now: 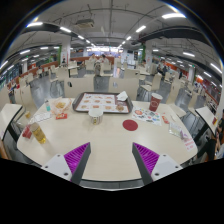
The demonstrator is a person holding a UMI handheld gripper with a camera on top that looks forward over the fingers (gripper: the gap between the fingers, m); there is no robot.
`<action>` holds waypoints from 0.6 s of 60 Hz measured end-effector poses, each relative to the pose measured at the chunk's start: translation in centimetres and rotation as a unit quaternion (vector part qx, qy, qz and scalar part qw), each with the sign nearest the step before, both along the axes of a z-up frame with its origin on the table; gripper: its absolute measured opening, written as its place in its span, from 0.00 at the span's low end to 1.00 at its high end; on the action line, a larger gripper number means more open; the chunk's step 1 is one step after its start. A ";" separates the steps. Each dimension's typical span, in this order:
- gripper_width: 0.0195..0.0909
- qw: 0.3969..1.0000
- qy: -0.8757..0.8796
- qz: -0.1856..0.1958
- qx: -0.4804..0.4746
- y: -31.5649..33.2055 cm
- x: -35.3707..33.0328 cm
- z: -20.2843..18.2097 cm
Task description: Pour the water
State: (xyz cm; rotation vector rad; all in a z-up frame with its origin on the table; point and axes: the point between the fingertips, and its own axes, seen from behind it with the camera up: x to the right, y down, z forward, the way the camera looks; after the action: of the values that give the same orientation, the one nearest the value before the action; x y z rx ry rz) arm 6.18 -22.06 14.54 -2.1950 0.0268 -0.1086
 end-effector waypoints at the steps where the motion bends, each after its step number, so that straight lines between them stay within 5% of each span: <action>1: 0.92 1.000 -0.002 -0.002 0.000 0.0 0.0 0.0; 16: 0.90 1.000 -0.019 -0.013 -0.018 -0.2 -9.9 -1.9; 36: 0.91 0.997 0.042 0.059 -0.006 -2.3 -28.4 -6.0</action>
State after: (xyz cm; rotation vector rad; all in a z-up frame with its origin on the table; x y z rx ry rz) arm -22.25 -24.33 8.49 -2.2073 -0.0551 0.0501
